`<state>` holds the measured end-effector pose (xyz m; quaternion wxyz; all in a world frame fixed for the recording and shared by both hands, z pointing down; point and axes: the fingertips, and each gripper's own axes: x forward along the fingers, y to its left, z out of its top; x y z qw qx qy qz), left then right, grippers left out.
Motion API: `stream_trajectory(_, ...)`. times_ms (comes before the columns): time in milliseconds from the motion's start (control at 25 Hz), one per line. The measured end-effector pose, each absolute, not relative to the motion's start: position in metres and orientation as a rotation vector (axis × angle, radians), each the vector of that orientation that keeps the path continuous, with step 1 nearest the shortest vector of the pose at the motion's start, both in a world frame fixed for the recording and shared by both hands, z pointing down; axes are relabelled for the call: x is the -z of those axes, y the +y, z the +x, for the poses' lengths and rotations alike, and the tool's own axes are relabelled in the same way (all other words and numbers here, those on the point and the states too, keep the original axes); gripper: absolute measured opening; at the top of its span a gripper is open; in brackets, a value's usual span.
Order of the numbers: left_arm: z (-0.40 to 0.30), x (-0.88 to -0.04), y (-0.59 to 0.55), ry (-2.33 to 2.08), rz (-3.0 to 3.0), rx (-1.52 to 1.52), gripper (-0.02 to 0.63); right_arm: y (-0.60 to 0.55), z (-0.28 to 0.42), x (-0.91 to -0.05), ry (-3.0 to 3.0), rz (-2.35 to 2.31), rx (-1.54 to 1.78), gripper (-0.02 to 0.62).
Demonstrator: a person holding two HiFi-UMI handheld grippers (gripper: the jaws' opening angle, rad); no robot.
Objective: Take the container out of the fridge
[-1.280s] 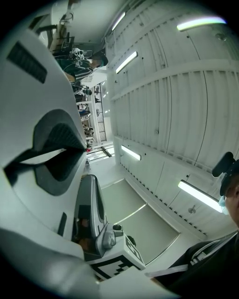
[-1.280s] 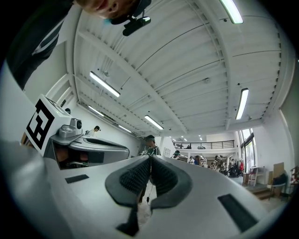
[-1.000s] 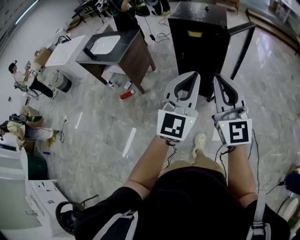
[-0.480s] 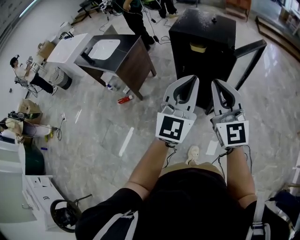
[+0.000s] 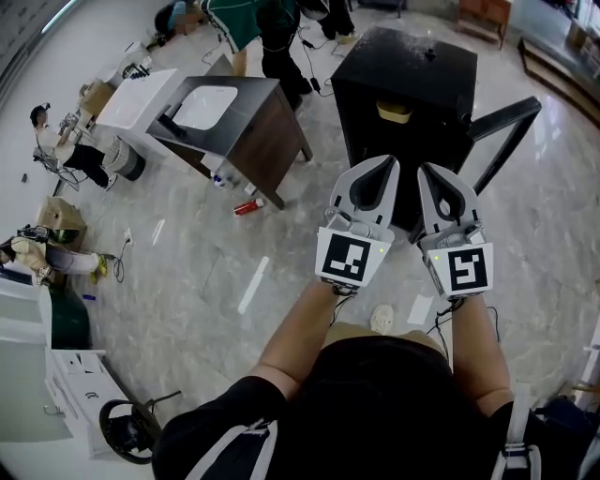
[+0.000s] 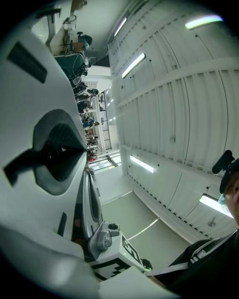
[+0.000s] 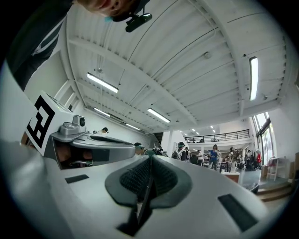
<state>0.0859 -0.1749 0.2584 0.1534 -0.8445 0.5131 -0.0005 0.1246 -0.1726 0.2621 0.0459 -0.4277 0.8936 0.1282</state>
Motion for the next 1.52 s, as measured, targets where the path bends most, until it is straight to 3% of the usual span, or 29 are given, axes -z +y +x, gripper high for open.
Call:
stream_trajectory(880,0.073,-0.266,-0.228,1.527,-2.383,-0.007,0.023,-0.228,0.121,-0.272,2.712,-1.277,-0.343,0.037)
stream_trajectory(1520,0.011,-0.284,-0.305,1.441,-2.489,0.010,0.023,-0.297,0.058,-0.288,2.722,-1.447,-0.368,0.037)
